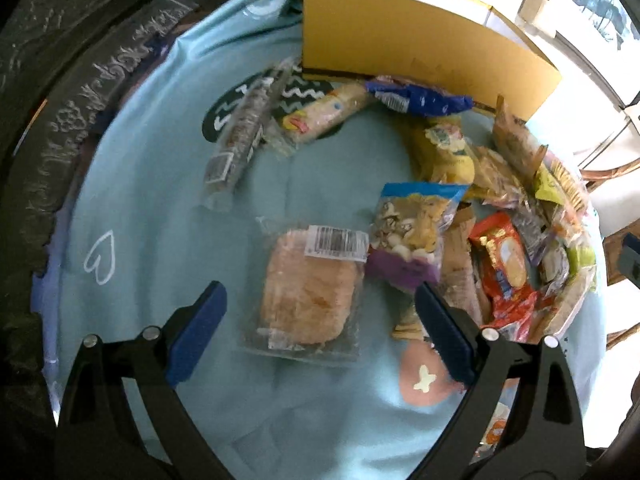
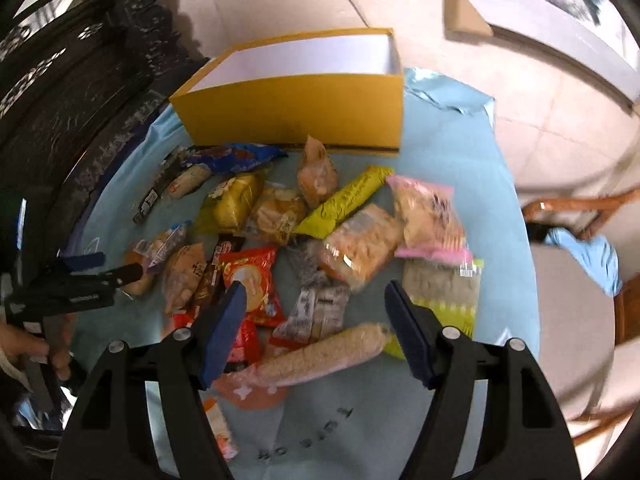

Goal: Organize snacks
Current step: 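Grasp the bread pastry pack with left tool while right tool grasps clear rice-bar pack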

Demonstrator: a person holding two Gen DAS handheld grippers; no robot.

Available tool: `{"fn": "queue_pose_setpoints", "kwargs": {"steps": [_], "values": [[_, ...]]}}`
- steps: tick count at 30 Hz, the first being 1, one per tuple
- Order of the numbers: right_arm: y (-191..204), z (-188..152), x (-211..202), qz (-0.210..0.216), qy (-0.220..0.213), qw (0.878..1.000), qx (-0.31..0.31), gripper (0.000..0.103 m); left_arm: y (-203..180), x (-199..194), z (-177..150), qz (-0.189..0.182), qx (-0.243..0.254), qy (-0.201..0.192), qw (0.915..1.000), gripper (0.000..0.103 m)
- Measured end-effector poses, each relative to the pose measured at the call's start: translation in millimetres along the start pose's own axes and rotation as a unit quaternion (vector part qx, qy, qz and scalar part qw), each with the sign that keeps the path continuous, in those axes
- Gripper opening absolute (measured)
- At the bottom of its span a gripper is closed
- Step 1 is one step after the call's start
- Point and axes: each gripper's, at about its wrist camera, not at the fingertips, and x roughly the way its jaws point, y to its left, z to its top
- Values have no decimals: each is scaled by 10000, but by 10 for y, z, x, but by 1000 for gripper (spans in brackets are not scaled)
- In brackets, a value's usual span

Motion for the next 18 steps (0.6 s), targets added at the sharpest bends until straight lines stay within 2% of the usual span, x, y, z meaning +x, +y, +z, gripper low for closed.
{"fn": "queue_pose_setpoints", "kwargs": {"steps": [3, 5, 12, 13, 14, 18], "values": [[91, -86, -37, -185, -18, 9998, 52, 72, 10, 105, -17, 51, 108, 71, 9999, 91], [134, -144, -58, -233, -14, 9996, 179, 72, 27, 214, -27, 8, 146, 250, 9996, 71], [157, -329, -128, -414, 77, 9984, 375, 72, 59, 442, -3, 124, 59, 587, 9982, 65], [125, -335, -127, -452, 90, 9983, 364, 72, 70, 455, 6, 98, 14, 577, 9983, 55], [85, -340, -121, -478, 101, 9982, 355, 72, 88, 454, 18, 94, -39, 538, 9985, 53], [-122, -329, -10, -508, 262, 9974, 434, 72, 184, 305, 21, 30, -316, 302, 9990, 49]]}}
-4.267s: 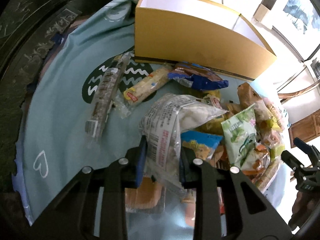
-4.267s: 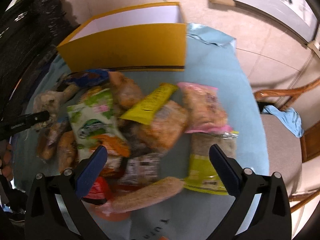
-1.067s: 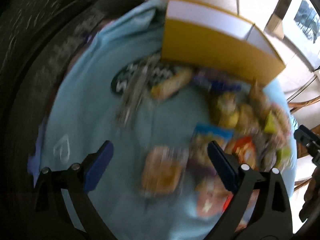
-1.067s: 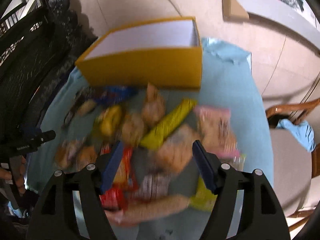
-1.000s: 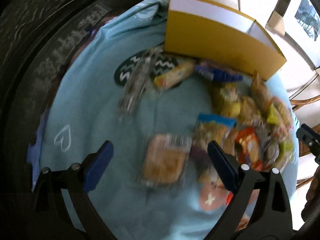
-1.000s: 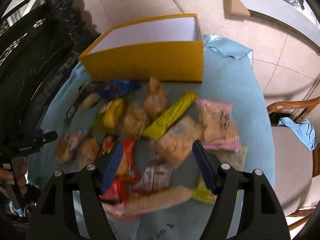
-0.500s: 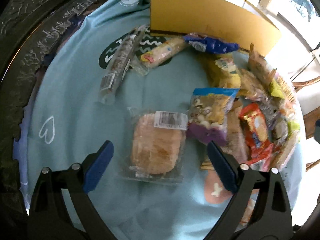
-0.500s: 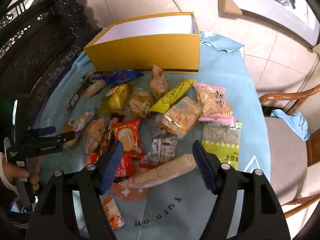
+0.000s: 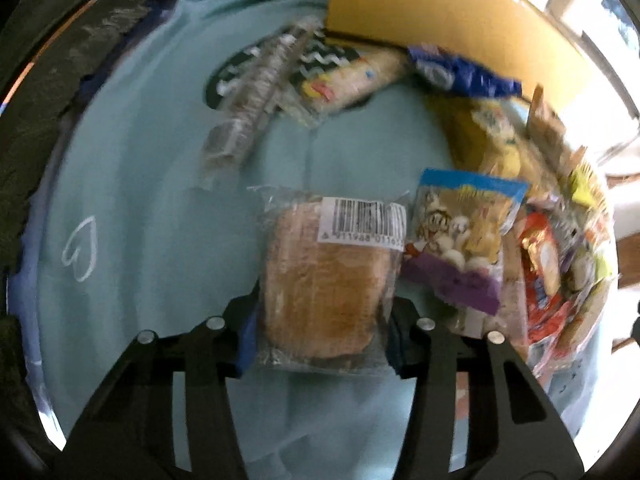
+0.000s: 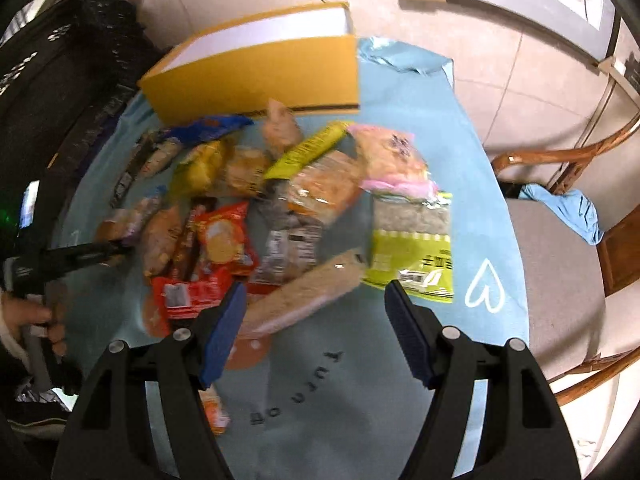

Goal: Organize snacks
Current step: 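Grasp the bread pastry pack with left tool while right tool grasps clear rice-bar pack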

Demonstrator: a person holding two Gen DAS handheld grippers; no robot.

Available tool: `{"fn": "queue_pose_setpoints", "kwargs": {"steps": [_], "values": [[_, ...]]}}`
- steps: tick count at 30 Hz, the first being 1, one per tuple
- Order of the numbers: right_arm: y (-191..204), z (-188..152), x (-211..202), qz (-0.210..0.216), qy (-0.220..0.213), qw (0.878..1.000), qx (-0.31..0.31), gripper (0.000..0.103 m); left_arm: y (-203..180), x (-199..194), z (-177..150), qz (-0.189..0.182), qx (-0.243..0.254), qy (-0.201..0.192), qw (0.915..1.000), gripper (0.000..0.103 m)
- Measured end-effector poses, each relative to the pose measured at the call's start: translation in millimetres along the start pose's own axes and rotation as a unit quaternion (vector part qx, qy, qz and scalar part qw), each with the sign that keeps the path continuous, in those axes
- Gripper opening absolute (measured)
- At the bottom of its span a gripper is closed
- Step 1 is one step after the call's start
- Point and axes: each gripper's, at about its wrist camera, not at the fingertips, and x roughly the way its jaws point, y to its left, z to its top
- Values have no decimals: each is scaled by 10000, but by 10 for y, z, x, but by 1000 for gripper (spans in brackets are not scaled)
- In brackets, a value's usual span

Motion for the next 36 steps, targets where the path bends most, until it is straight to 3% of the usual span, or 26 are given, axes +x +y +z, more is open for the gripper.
{"fn": "queue_pose_setpoints", "kwargs": {"steps": [13, 20, 25, 33, 36], "values": [[-61, -10, 524, 307, 870, 9957, -38, 72, 64, -575, -116, -31, -159, -397, 9991, 49], [32, -16, 630, 423, 993, 9938, 274, 72, -74, -525, -73, -135, -22, -346, 9993, 49], [143, 18, 762, 198, 1127, 9924, 459, 72, -136, -486, -51, -218, 109, -309, 9992, 49], [175, -22, 847, 655, 1477, 9851, 588, 44, -226, -448, -38, -348, 282, -277, 9986, 49], [133, -50, 733, 896, 1334, 9850, 629, 33, -224, -457, -36, -368, 308, -289, 9984, 49]]}}
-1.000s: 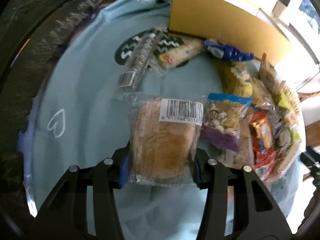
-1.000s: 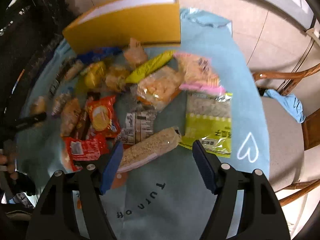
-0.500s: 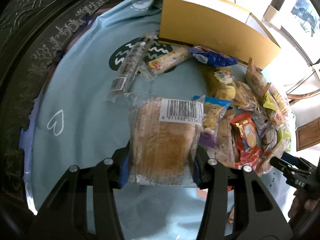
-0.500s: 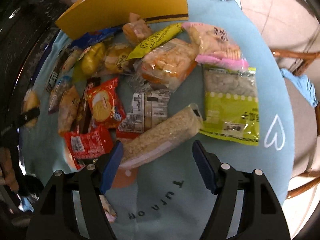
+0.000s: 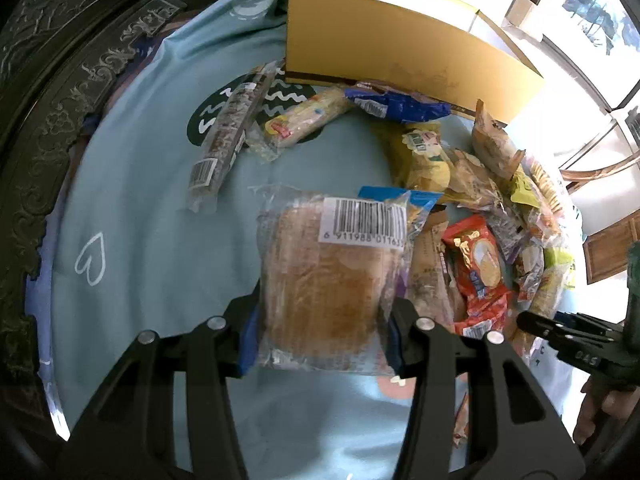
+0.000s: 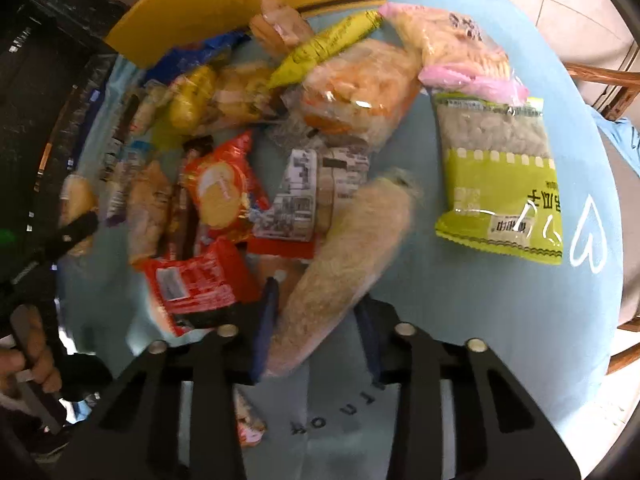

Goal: Organize snacks
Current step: 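Grasp the bread pastry pack with left tool while right tool grasps clear rice-bar pack, then lower both packs into the yellow box and release them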

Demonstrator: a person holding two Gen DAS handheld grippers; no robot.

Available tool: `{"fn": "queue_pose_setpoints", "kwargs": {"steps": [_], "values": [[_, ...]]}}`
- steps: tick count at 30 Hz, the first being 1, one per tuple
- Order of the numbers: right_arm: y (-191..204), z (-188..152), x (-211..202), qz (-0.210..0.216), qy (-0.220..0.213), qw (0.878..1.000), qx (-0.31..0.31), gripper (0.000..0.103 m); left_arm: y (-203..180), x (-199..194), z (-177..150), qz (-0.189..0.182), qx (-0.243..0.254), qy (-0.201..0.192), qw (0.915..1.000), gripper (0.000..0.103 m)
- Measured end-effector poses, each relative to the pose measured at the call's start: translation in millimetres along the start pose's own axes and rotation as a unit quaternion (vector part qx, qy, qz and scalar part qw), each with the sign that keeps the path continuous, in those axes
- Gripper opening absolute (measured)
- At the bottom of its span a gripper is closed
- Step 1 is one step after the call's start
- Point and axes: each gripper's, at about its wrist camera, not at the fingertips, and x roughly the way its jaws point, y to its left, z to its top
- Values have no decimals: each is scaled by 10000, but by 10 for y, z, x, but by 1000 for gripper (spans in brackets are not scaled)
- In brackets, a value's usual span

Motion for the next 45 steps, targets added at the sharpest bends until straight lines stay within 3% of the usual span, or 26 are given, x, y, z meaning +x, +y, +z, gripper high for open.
{"fn": "queue_pose_setpoints", "kwargs": {"steps": [2, 5, 8, 13, 17, 22, 27, 33, 37, 45], "values": [[21, -23, -101, 66, -126, 9999, -97, 27, 11, -14, -5, -10, -1, -17, 10000, 49], [120, -43, -207, 8, -227, 9990, -397, 27, 24, -20, -14, -17, -4, -20, 10000, 49], [127, -42, -12, -113, 125, 9986, -503, 27, 34, 27, -36, 1, -44, 52, 10000, 49], [268, -38, 219, -171, 328, 9972, -654, 31, 7, 55, -70, -3, -7, 90, 10000, 49], [371, -33, 130, -318, 172, 9959, -831, 29, -14, 46, -88, -12, 30, 69, 10000, 49], [511, 11, -241, -149, -136, 9943, -1045, 29, -58, -109, -42, 82, 149, -197, 9997, 49], [507, 162, -629, -32, -583, 9926, -1061, 29, -137, -391, 130, -95, 232, -531, 9983, 49], [559, 549, -1025, 167, -1244, 9853, -1156, 29, -264, -593, 480, -278, 265, -799, 9961, 49], [655, 1094, -1146, 256, -1711, 9782, -1151, 29, -395, -651, 848, -331, 357, -978, 9940, 49], [704, 2159, -1091, 219, -2311, 9673, -1021, 29, -596, -584, 1977, -383, 301, -1332, 9899, 49]]}}
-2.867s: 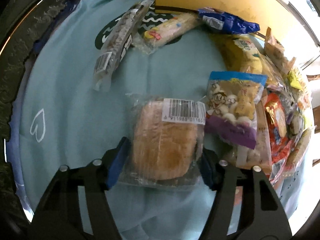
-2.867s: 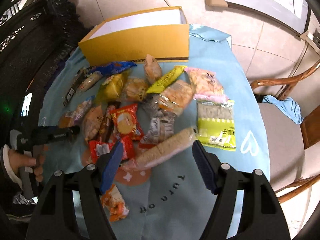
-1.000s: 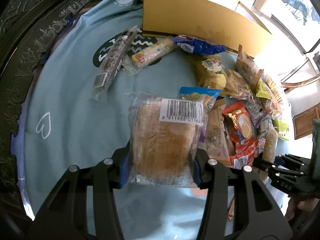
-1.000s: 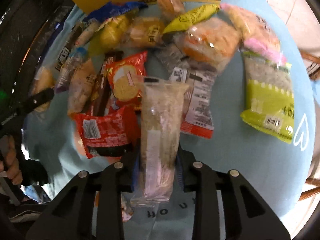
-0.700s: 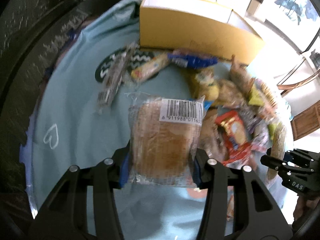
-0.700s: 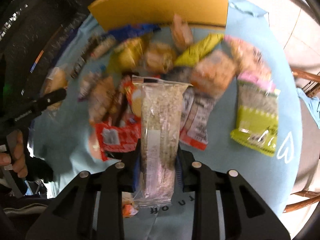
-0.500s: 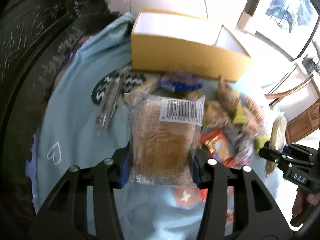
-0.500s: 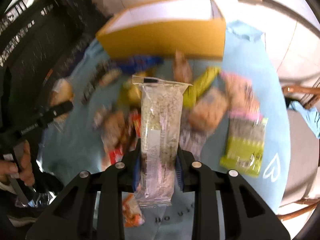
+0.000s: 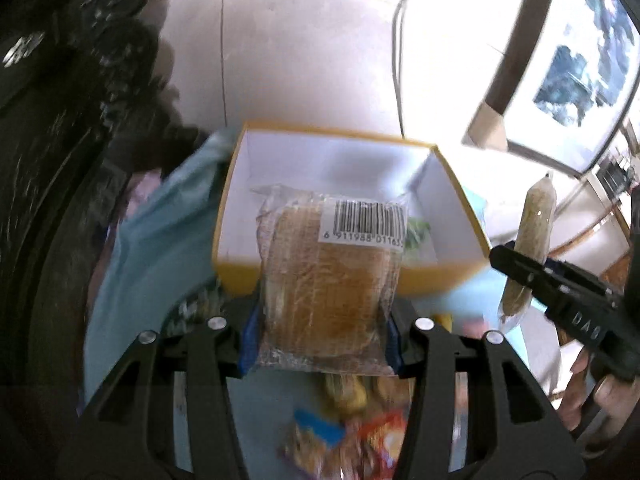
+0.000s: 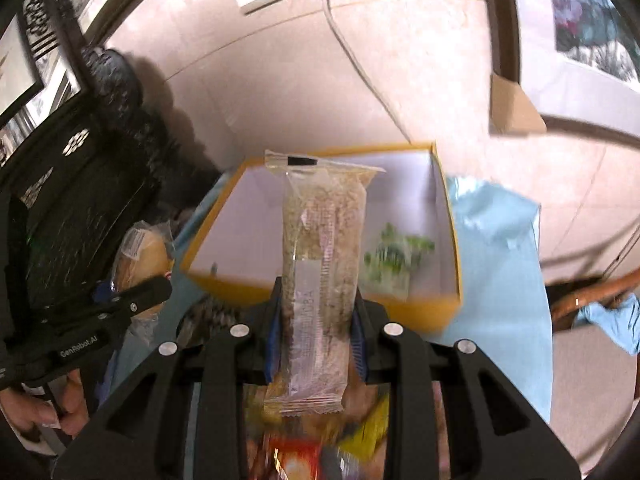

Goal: Organize snacks
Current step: 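Lower both packs into the yellow box and release them, then grasp the blue-topped candy bag with left tool while right tool grasps orange snack bag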

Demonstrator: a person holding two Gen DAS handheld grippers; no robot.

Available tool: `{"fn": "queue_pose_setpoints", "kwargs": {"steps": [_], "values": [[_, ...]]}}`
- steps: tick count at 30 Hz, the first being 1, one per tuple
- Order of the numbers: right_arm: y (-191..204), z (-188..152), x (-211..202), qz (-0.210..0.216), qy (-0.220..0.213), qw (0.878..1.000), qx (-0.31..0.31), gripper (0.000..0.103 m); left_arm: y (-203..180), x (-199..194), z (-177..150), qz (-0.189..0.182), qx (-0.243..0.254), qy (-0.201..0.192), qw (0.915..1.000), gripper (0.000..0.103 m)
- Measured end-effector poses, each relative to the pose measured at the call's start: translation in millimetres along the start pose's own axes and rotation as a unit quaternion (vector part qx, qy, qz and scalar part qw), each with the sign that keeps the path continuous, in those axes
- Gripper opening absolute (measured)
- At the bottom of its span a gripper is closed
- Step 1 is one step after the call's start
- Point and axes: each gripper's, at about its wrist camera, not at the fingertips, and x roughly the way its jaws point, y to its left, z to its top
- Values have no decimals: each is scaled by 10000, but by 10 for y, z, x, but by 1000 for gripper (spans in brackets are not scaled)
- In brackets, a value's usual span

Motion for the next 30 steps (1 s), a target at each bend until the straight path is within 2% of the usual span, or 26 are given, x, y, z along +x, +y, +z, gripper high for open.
{"fn": "queue_pose_setpoints", "kwargs": {"steps": [5, 10, 12, 13, 14, 15, 17, 19, 23, 27, 30], "values": [[-136, 315, 442, -153, -5, 9999, 4, 29, -42, 443, 375, 49, -9, 159, 9999, 49], [-269, 474, 904, -371, 236, 9990, 33, 30, -54, 922, 490, 110, 37, 479, 9988, 51], [-267, 408, 1016, -506, 382, 9980, 64, 35, -37, 1042, 465, 219, 35, 594, 9980, 72], [-277, 395, 1067, -677, 438, 9967, 34, 48, -38, 1080, 451, 381, 63, 589, 9975, 87], [-271, 387, 1055, -782, 369, 9963, 9, 59, -38, 1071, 424, 517, 114, 499, 9974, 91], [-273, 363, 1013, -864, 203, 9960, -36, 62, -36, 1046, 400, 506, 164, 420, 9977, 91], [-267, 305, 939, -938, 48, 9954, -175, 62, -20, 1036, 355, 478, 251, 459, 9975, 94], [-282, 202, 838, -830, 110, 9963, -186, 62, 18, 953, 277, 522, 293, 462, 9971, 94], [-279, -77, 574, -787, 26, 9965, -282, 62, 92, 663, 39, 305, 218, 417, 9984, 94], [-312, -500, 308, -915, 168, 9953, -253, 69, 140, 445, -356, 296, 69, 578, 9979, 94], [-340, -834, 136, -848, 377, 9956, -146, 69, 169, 295, -743, 254, -20, 755, 9968, 94]]}}
